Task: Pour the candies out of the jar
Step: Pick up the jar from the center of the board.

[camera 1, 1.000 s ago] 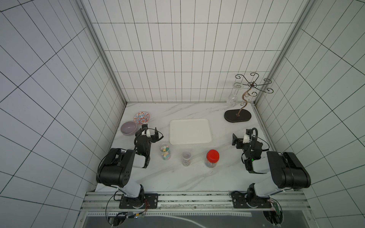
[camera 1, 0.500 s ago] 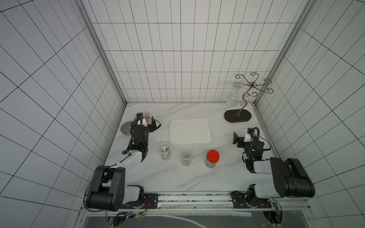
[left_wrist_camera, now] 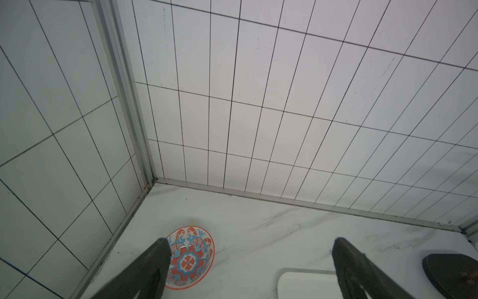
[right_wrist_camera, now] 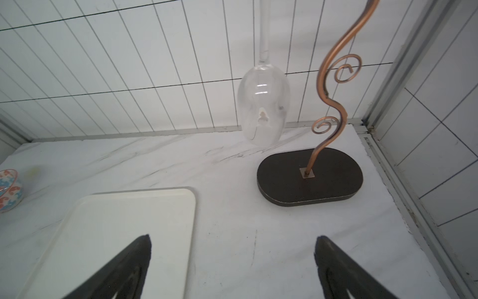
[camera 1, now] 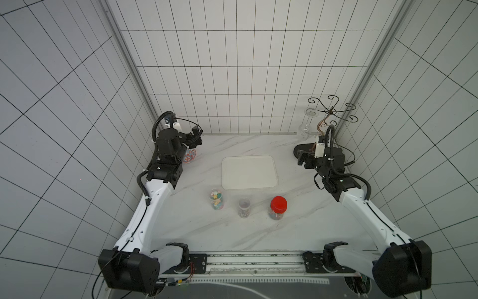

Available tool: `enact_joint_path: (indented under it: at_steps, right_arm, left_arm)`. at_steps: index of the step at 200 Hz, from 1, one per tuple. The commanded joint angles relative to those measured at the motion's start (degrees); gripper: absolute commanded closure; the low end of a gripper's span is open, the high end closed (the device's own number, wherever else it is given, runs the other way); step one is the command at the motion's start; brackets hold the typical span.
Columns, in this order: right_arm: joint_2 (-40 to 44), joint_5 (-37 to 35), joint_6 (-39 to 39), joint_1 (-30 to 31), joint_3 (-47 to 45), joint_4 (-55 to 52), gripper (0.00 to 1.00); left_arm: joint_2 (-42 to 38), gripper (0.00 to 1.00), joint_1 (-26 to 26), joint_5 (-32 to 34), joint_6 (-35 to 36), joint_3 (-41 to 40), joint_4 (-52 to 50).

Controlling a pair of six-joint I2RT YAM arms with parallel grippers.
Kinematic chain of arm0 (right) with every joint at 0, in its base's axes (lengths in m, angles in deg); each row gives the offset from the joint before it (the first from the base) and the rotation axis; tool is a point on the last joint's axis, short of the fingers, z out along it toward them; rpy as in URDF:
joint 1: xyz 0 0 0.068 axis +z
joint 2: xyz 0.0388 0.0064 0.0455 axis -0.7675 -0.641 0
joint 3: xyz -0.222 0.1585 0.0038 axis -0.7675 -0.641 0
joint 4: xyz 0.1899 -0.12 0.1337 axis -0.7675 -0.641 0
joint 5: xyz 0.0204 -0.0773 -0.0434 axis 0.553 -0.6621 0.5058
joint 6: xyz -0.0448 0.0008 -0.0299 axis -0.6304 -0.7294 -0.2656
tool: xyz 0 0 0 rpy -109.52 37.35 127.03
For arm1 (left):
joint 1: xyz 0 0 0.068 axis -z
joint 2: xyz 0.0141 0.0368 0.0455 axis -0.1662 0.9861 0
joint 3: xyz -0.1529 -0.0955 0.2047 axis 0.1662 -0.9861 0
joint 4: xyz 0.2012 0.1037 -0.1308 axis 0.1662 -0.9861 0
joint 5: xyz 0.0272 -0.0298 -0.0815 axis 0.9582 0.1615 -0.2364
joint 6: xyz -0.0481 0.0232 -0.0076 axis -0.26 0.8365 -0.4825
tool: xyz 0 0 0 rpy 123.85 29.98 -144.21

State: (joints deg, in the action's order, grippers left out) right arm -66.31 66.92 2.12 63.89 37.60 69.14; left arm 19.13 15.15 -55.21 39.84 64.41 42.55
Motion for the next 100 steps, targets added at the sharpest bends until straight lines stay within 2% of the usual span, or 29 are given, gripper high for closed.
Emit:
enact_joint_path:
  at_steps: [1,35,61,100]
  right_arm:
    - [-0.1,1.7,2.2,5.2,11.6,-24.7,0.01]
    - [-3.0,-0.3,5.5,15.4,17.1,-42.1,0.01]
    - [-1.5,2.2,9.3,22.0,14.2,-44.2,0.01]
    - [-0.6,2.7,12.2,26.8,11.2,-48.7,0.02]
  left_arm:
    - [3.0,0.03,0.2,-3.5,-1.0,0.2,-6.7]
    - [5.8,0.03,0.3,-5.6,0.1,-2.6,-5.3]
    - [8.0,0.03,0.2,-9.0,-1.0,-2.3,-5.9]
    - [8.8,0.03,-0.1,-11.6,-1.7,-2.8,-6.4]
